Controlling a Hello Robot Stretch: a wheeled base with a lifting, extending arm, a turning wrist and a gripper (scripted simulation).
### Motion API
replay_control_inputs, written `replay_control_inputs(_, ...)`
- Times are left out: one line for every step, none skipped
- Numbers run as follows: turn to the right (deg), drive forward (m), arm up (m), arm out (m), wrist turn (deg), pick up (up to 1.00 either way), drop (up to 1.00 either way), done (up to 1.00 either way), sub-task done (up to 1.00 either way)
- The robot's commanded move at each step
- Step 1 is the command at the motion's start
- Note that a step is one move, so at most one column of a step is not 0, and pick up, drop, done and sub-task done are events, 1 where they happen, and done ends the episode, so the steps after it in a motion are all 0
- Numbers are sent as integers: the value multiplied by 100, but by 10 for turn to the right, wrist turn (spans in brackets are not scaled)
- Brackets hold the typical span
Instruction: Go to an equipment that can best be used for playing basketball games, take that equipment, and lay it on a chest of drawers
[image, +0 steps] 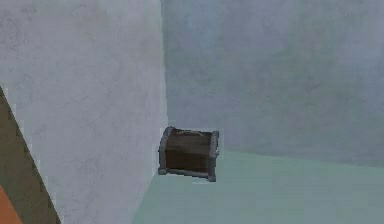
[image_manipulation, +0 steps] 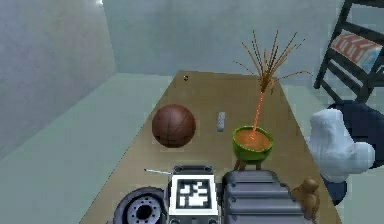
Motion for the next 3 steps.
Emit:
replay_control_inputs(0, 0, 0, 46, 0, 0, 0, 0, 0)
replay_control_inputs(0, 0, 0, 0, 450, 0, 0, 0, 0)
replay_control_inputs(0, 0, 0, 0, 450, 0, 0, 0, 0)
